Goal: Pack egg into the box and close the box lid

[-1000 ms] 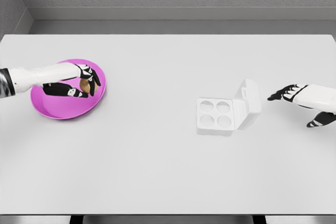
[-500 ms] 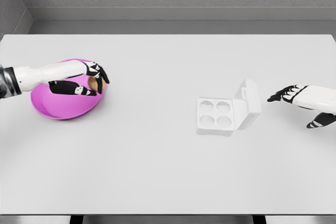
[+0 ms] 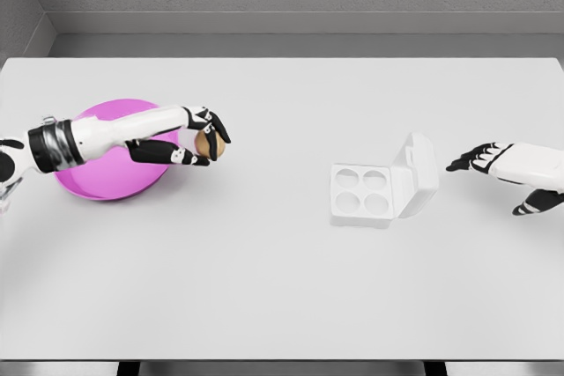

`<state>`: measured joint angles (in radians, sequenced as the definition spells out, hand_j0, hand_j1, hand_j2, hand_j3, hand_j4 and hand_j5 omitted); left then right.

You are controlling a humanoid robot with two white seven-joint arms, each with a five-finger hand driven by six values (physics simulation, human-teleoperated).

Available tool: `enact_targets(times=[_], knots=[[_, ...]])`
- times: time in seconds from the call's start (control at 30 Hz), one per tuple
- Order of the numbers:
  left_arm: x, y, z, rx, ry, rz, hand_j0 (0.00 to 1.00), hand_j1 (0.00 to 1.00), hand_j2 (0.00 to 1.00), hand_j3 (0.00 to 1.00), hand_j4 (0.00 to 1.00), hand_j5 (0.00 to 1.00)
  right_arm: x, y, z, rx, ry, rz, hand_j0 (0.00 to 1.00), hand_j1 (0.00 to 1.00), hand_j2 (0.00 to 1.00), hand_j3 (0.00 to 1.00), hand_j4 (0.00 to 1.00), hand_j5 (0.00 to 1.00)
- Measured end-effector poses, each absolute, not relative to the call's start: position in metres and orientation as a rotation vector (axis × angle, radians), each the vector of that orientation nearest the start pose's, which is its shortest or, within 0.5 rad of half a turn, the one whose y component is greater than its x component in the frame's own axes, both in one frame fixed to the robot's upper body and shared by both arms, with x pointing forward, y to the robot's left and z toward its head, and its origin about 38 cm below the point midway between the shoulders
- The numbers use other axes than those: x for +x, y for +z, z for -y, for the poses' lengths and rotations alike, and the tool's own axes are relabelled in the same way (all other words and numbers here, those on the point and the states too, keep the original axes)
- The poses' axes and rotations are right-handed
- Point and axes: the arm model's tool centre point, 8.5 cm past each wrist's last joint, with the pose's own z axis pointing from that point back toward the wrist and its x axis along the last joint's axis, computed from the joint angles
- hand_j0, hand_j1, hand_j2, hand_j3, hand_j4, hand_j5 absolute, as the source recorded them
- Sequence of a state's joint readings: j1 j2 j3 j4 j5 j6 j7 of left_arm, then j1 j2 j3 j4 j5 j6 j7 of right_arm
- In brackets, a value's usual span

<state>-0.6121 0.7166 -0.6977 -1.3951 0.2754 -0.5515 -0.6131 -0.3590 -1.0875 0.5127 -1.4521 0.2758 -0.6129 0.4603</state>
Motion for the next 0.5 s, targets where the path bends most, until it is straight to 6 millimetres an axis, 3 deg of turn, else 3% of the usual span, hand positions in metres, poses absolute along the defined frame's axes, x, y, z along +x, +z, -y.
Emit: enact_targets(times=[0.5], knots=[[0.426, 0.191, -0.211, -0.422, -1.504, 1.771, 0.36, 0.36, 0.36, 0.36, 0.36, 0.36, 0.373, 0.185, 0.414, -0.364, 1.965, 1.183, 1.0, 1.0, 1.0, 1.0, 1.0, 1.0]])
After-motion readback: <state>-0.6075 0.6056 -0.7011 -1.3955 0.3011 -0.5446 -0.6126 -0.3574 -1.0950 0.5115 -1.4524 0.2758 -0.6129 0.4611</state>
